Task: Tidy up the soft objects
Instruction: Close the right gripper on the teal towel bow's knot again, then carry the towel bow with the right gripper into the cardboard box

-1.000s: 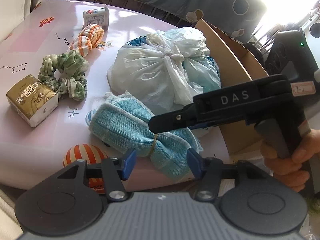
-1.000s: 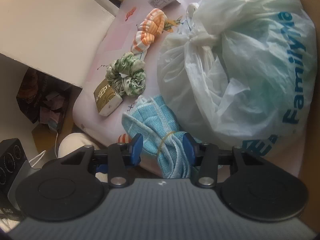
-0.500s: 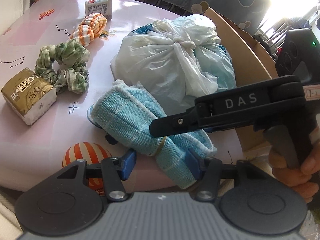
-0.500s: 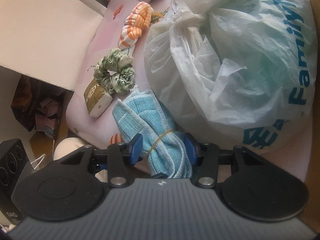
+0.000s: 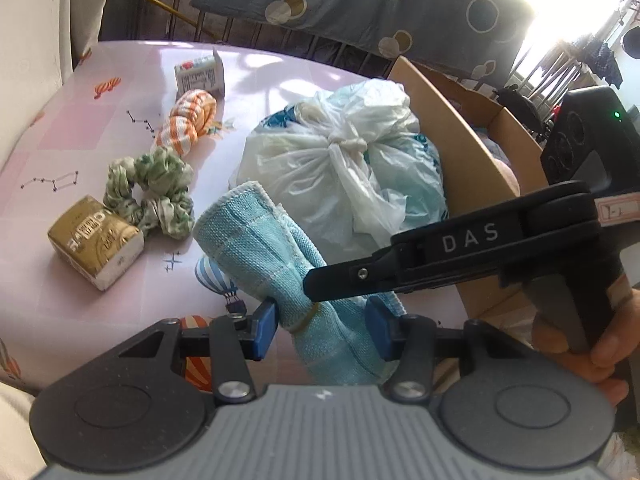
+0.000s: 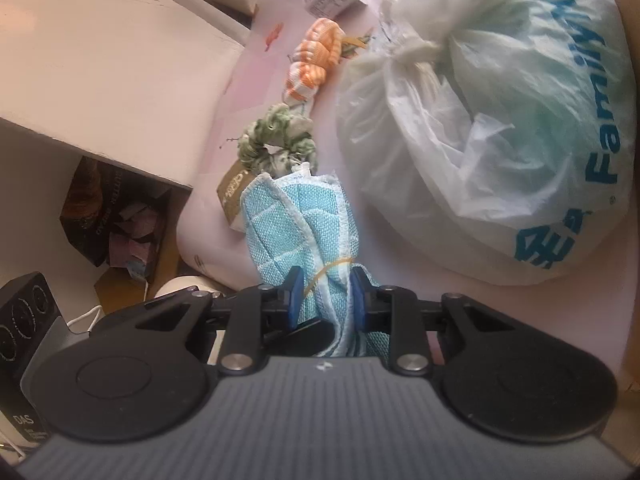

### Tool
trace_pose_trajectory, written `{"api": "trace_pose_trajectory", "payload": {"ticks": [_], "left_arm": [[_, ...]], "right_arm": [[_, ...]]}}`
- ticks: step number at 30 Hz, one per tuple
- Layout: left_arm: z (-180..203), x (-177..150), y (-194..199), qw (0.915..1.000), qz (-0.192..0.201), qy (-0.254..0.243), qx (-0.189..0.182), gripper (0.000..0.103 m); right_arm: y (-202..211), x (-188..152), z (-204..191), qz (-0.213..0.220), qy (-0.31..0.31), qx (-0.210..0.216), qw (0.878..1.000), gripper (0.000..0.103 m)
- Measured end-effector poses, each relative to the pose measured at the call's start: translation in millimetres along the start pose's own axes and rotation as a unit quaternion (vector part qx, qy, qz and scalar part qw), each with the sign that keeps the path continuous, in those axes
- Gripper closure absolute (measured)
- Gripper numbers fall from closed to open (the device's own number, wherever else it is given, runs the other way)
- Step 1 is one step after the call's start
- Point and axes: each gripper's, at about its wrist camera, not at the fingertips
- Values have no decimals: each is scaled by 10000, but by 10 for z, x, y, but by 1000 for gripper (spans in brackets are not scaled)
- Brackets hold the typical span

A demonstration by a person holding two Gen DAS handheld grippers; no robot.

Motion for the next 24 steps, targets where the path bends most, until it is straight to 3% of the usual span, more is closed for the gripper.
{"api": "trace_pose_trajectory", "payload": {"ticks": [6, 11, 17, 24], "left_arm": [[197, 235, 387, 9979, 549, -304, 165, 55], [509, 510, 525, 9945, 849, -609, 36, 54], [1186, 832, 320, 9875, 869, -1268, -350, 54], [2061, 1096, -368, 9786, 459, -1730, -1020, 53]], "right_arm": [[346, 153, -299, 463, 354, 285, 9979, 80], [761, 323, -333, 952, 402, 504, 9934, 80], [1404, 339, 145, 1623, -45, 585, 9850, 80], [2141, 246, 1037, 2300, -755, 230, 9700, 80]]}}
Point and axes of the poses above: each gripper's, at about its wrist camera, not at the fingertips, and y roughly against the way its jaws point, z to its right, x to its top, and after that the axes turned 1 degree about y, right-handed
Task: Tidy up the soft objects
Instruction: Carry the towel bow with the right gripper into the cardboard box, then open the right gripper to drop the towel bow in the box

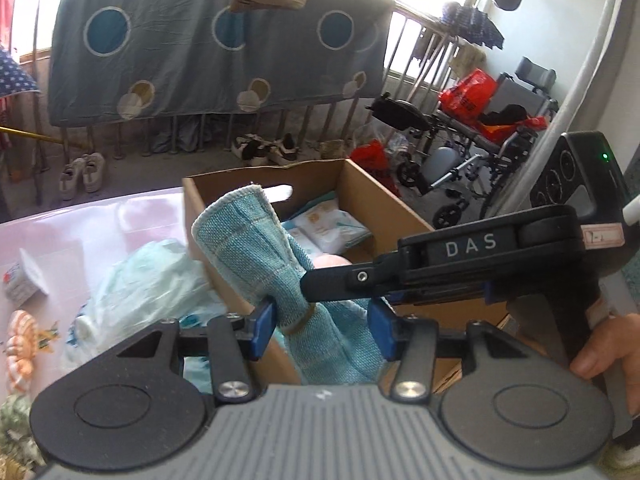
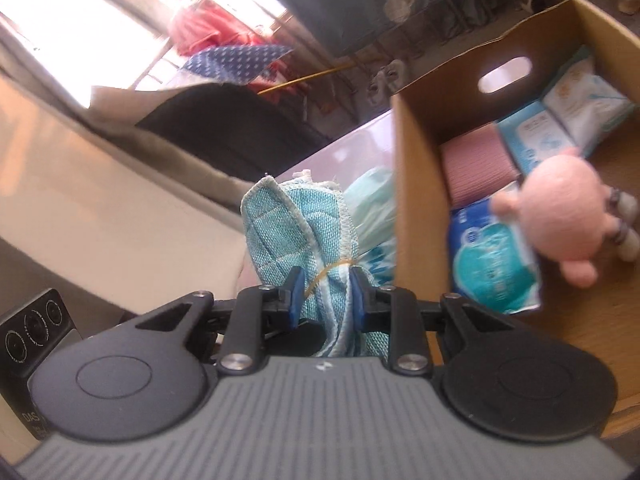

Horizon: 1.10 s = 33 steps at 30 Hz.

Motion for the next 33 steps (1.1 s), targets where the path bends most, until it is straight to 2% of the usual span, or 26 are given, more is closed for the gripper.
{"api": "trace_pose_trajectory", "payload": {"ticks": [7, 9, 10, 13, 15, 22, 27, 31, 33], "left_arm": [[536, 345, -885, 9981, -277, -346, -429, 52], [641, 375, -1110, 9967, -408, -503, -487, 45], [680, 373, -1227, 9961, -513, -563, -454, 39], [653, 320, -1489, 9945, -836, -554, -310, 38], [578, 274, -1558, 9940, -942, -486, -257, 38], [323, 244, -1344, 9959, -843, -296, -105, 38], [204, 259, -968, 9978, -619, -195, 117, 38], [94, 168, -574, 9987, -372, -148, 309, 32], [-3, 104, -350, 9988, -235, -88, 416, 29]], "right_arm": [[544, 308, 807, 612, -349, -644, 9954, 80], [657, 401, 978, 806, -355, -860, 9924, 78], [691, 437, 1078, 903, -339, -989, 9904, 78], [695, 524, 1340, 1030, -377, -1353, 9847, 78], [688, 528, 1533, 1065, -554, -1381, 9831, 78], [641, 377, 1754, 1042, -786, -1356, 9821, 78], [704, 265, 1541, 1119, -751, -1157, 9841, 76], [771, 163, 1258, 1156, -642, -904, 9871, 58], [786, 93, 1080, 1144, -569, -769, 9888, 55]]}}
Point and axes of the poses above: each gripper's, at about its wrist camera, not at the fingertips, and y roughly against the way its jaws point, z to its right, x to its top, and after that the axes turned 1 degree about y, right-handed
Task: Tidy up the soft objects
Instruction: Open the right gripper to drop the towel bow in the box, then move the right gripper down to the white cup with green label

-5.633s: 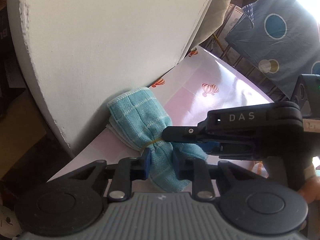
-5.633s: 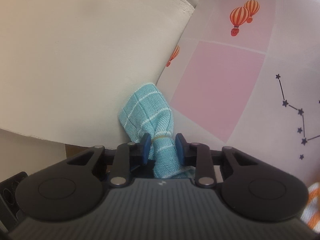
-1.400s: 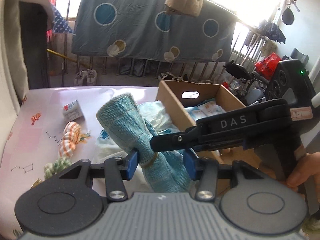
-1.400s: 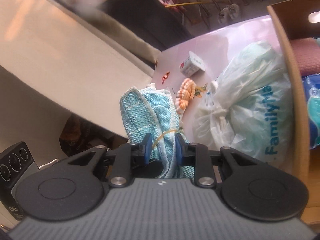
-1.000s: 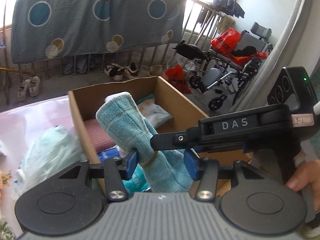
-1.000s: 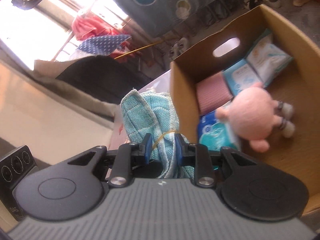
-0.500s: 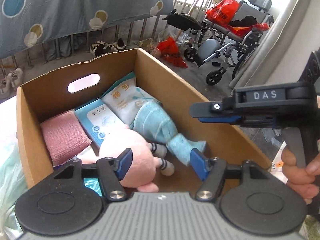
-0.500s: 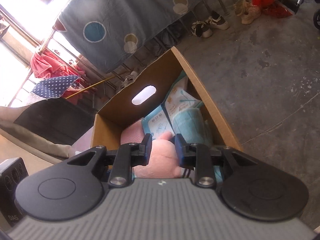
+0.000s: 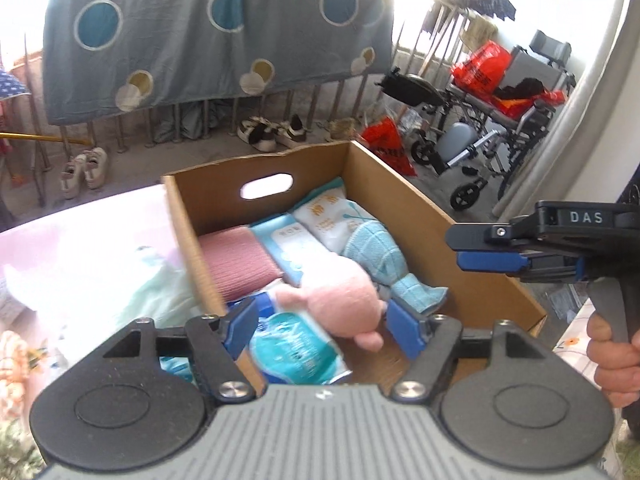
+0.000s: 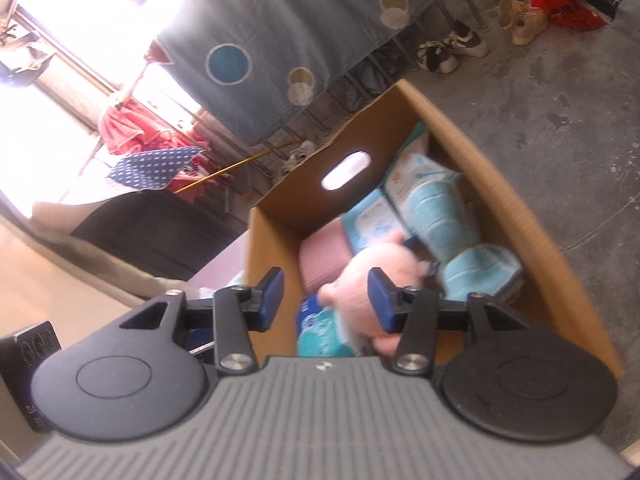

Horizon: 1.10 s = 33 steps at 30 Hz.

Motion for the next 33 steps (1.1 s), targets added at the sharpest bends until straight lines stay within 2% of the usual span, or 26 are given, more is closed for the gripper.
{"api": "trace_pose_trajectory", "payload": {"ticks": [5, 10, 17, 22, 27, 30, 33], "left_arm": [[-426, -238, 509, 9990, 201, 284, 295, 28], [-972, -568, 980, 9927, 439, 609, 943, 28], [-1726, -1216, 1439, 9725, 495, 1209, 1930, 28], [-2090, -1477, 1581, 9590, 507, 1542, 2321, 28], [-2242, -1281, 1601, 9563, 781, 1400, 2446, 28], [-2416, -976, 1457, 9601, 825, 1586, 2152, 28], [-2655, -615, 1179, 9588, 702, 1880, 2008, 28]], "right_arm": [[1, -234, -442, -161, 145, 414, 9989, 52], [-159, -492, -923, -447, 402, 811, 9949, 51], [-721, -912, -1524, -1087, 576, 1291, 9840, 50], [-1176, -1160, -1960, -1574, 690, 1455, 9743, 50], [-1666, -1195, -2376, -1899, 737, 1548, 9667, 50], [-1999, -1054, -2583, -1962, 703, 1586, 9651, 50], [-2368, -834, -2671, -1992, 517, 1551, 9662, 50]]}}
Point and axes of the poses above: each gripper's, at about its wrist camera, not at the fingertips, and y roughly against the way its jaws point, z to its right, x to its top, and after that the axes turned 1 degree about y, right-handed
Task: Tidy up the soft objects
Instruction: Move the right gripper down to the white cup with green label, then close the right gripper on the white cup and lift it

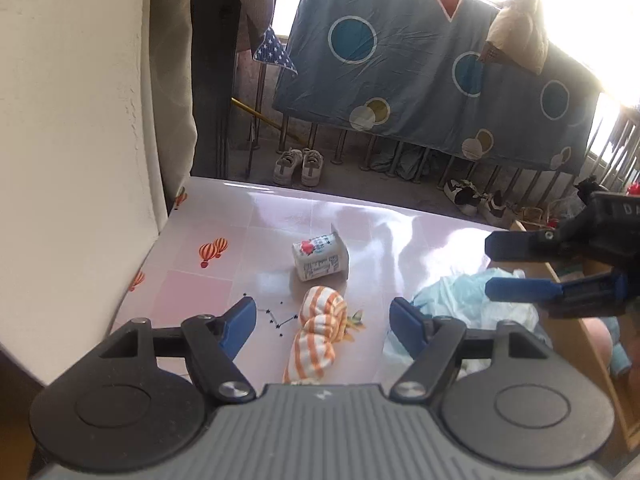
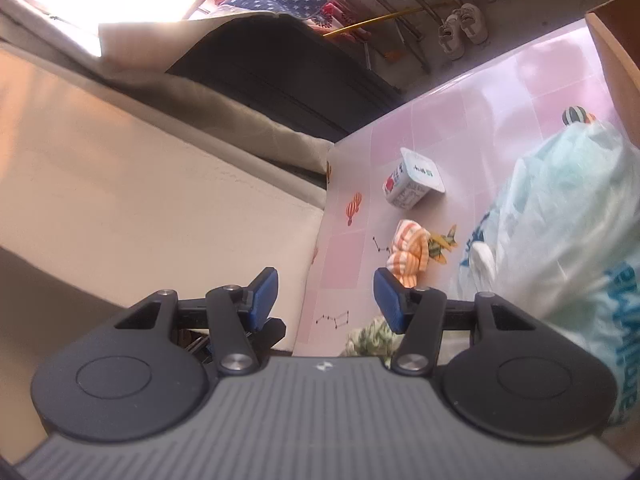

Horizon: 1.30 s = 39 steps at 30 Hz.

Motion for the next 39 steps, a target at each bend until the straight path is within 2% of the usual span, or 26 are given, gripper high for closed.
{"api": "trace_pose_trajectory", "payload": {"ticks": [4, 7, 10, 12, 14, 16, 18, 19, 23, 28, 36, 39], "left_arm": [[56, 427, -629, 9990, -306, 300, 100, 29], [107, 656, -1087, 9974, -499, 501, 155, 38], [124, 791, -1514, 9938, -815, 750, 109, 51], [137, 837, -1757, 9911, -1008, 859, 90, 57], [156, 849, -1960, 9892, -1186, 855, 102, 68], [178, 846, -2132, 9874, -1350, 797, 198, 74], [182, 828, -2253, 9856, -1498, 740, 267, 84], [176, 818, -2301, 9846, -1567, 719, 279, 89], [147, 824, -2328, 9860, -1517, 648, 253, 92], [-52, 836, -2304, 9831, -1525, 1009, -21, 100], [-638, 762, -2208, 9679, -1385, 2020, -562, 102], [-863, 707, -2157, 9587, -1296, 2415, -763, 102]], "right_arm": [[-297, 387, 204, 44, -377, -140, 9992, 50], [-518, 608, 393, 47, -517, -440, 9977, 50], [-699, 735, 613, -7, -679, -669, 9954, 50], [-776, 767, 747, -39, -797, -701, 9943, 50], [-841, 788, 852, -68, -847, -724, 9937, 50], [-877, 781, 939, -112, -909, -730, 9931, 50], [-918, 779, 998, -154, -936, -737, 9928, 50], [-933, 779, 1018, -175, -941, -733, 9927, 50], [-942, 773, 1036, -228, -891, -728, 9931, 50], [-943, 774, 1004, -260, -807, -803, 9932, 50], [-1015, 804, 888, -333, -741, -957, 9921, 50], [-1131, 870, 815, -425, -811, -916, 9916, 50]]}}
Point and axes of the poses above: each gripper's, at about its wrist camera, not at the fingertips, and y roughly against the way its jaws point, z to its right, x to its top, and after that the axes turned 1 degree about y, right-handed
